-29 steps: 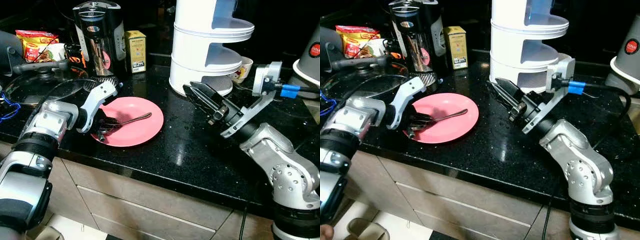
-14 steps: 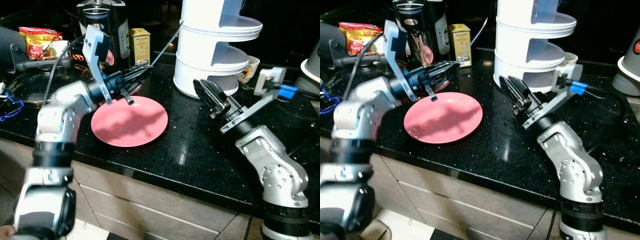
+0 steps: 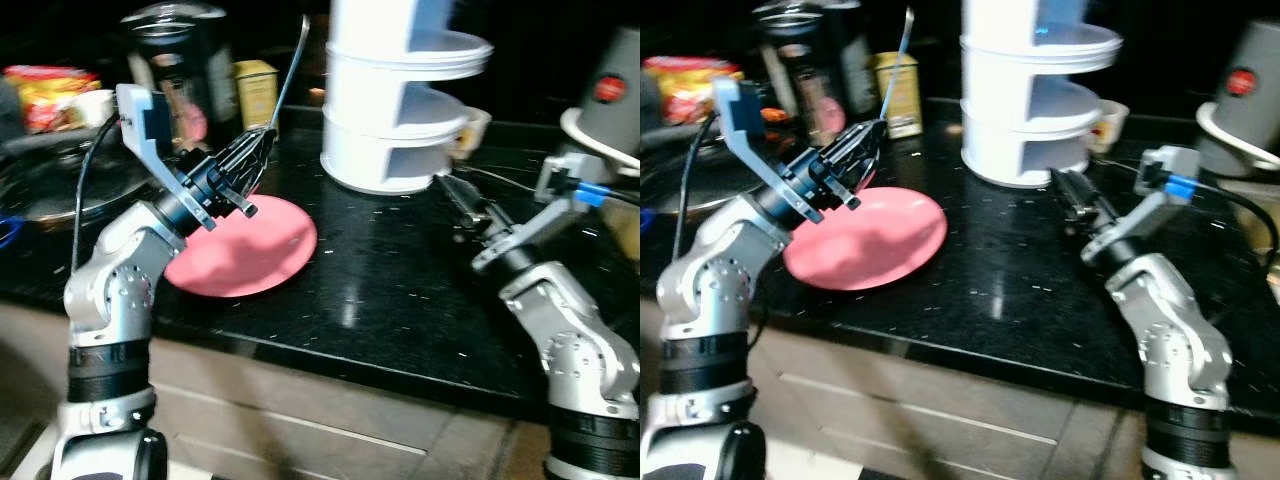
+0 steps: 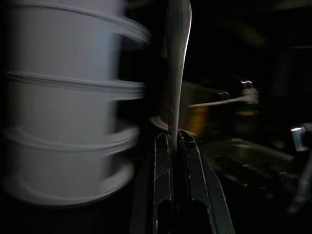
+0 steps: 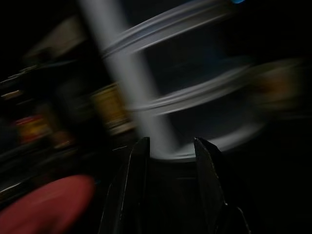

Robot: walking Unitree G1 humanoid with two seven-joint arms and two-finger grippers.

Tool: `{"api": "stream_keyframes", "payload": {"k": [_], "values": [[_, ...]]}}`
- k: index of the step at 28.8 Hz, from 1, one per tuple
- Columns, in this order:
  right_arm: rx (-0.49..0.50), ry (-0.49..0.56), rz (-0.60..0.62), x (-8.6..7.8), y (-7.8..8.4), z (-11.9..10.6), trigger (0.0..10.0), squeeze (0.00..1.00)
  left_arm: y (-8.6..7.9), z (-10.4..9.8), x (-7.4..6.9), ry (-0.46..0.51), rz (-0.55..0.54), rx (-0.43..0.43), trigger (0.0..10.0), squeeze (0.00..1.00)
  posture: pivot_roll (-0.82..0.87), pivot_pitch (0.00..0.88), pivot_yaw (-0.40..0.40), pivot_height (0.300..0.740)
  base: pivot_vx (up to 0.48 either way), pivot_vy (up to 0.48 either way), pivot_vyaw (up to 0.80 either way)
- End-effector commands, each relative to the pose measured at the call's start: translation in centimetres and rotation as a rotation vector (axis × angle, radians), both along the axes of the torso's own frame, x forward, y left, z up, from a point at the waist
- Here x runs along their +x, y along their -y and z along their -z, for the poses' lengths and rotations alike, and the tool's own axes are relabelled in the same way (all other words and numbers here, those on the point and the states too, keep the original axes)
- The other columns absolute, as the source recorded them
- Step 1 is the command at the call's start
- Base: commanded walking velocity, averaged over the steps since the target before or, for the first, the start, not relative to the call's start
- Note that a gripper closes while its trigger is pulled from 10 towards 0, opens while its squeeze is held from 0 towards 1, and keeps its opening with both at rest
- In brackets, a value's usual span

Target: Kitchen organization

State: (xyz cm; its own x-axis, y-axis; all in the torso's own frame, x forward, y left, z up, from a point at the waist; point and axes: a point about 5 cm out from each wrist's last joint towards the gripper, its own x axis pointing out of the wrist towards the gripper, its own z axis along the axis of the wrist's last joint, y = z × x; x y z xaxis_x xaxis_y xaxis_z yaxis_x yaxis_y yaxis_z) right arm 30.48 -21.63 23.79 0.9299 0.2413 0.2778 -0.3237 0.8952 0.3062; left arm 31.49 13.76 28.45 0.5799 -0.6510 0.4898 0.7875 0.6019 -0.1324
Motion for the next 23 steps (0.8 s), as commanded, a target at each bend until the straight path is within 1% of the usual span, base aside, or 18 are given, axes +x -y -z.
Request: {"api": "stream_keyframes", "payload": {"k": [1, 3, 4, 5, 6, 7, 9, 11, 12, 15, 18, 20, 21, 22, 23], "values": [[-0.004, 0.008, 0.055, 0.2, 0.9, -0.1, 10.0, 0.00, 0.6, 0.0, -0.4, 0.005, 0.013, 0.018, 10.0, 0.00, -0.06, 0.000, -0.002, 0.740, 0.000, 0.000, -0.80], [-0.007, 0.010, 0.069, 0.2, 1.1, -0.2, 10.0, 0.00, 0.7, 0.1, -0.3, 0.010, 0.003, 0.029, 10.0, 0.00, -0.06, 0.000, -0.002, 0.740, 0.000, 0.000, -0.80], [-0.006, 0.013, 0.078, 0.3, 1.2, -0.2, 10.0, 0.00, 0.6, 0.0, 0.0, 0.016, -0.032, 0.028, 10.0, 0.00, -0.06, 0.000, 0.000, 0.740, 0.000, 0.000, -0.80], [-0.008, 0.016, 0.089, 0.3, 1.3, -0.3, 10.0, 0.00, 0.0, -0.4, 0.6, 0.030, -0.152, 0.012, 10.0, 0.00, -0.06, 0.000, 0.002, 0.740, 0.000, 0.000, -0.80], [-0.008, 0.016, 0.089, 0.3, 1.3, -0.3, 10.0, 0.00, 0.0, -0.4, 0.6, 0.030, -0.152, 0.012, 10.0, 0.00, -0.06, 0.000, 0.002, 0.740, 0.000, 0.000, -0.80], [-0.010, 0.018, 0.092, 0.3, 1.3, -0.3, 10.0, 0.00, -0.3, -0.6, 0.9, 0.027, -0.202, -0.007, 10.0, 0.00, -0.07, 0.000, 0.003, 0.740, 0.000, 0.000, -0.80], [-0.011, 0.019, 0.094, 0.3, 1.3, -0.3, 10.0, 0.00, -0.4, -0.6, 0.9, 0.019, -0.210, -0.018, 10.0, 0.00, -0.07, 0.000, 0.003, 0.740, 0.000, 0.000, -0.80], [-0.030, 0.021, 0.097, 0.3, 1.2, -0.3, 10.0, 0.00, -0.9, -0.7, 1.2, 0.016, -0.275, -0.023, 10.0, 0.00, -0.07, 0.000, 0.004, 0.740, 0.000, 0.000, -0.80], [-0.030, 0.021, 0.097, 0.3, 1.2, -0.3, 10.0, 0.00, -0.9, -0.7, 1.2, 0.016, -0.275, -0.023, 10.0, 0.00, -0.07, 0.000, 0.004, 0.740, 0.000, 0.000, -0.80], [-0.038, 0.024, 0.092, 0.4, 0.9, -0.3, 10.0, 0.00, -1.5, -0.8, 1.4, 0.014, -0.335, -0.030, 10.0, 0.00, -0.06, 0.000, 0.004, 0.740, 0.000, 0.000, -0.63], [-0.037, 0.024, 0.080, 0.5, 0.7, -0.3, 10.0, 0.00, -1.8, -0.8, 1.5, 0.010, -0.360, -0.038, 10.0, 0.00, -0.06, 0.000, 0.004, 0.740, 0.000, 0.000, -0.80], [-0.040, 0.027, 0.067, 0.7, 0.3, -0.3, 10.0, 0.00, -2.5, -0.6, 1.6, -0.004, -0.412, -0.040, 10.0, 0.00, -0.06, 0.000, 0.001, 0.740, 0.000, 0.000, -0.80], [-0.040, 0.027, 0.067, 0.7, 0.3, -0.3, 10.0, 0.00, -2.5, -0.6, 1.6, -0.004, -0.412, -0.040, 10.0, 0.00, -0.06, 0.000, 0.001, 0.740, 0.000, 0.000, -0.80], [-0.045, 0.029, 0.062, 0.8, 0.1, -0.3, 10.0, 0.00, -2.6, -0.5, 1.7, -0.008, -0.435, -0.038, 10.0, 0.00, -0.06, 0.000, -0.001, 0.740, 0.000, 0.000, -0.80], [-0.057, 0.037, 0.053, 0.9, -0.4, -0.3, 10.0, 0.00, -2.9, -0.2, 1.7, -0.015, -0.468, -0.033, 10.0, 0.00, -0.06, 0.000, -0.003, 0.740, 0.000, 0.000, 0.00]]}}
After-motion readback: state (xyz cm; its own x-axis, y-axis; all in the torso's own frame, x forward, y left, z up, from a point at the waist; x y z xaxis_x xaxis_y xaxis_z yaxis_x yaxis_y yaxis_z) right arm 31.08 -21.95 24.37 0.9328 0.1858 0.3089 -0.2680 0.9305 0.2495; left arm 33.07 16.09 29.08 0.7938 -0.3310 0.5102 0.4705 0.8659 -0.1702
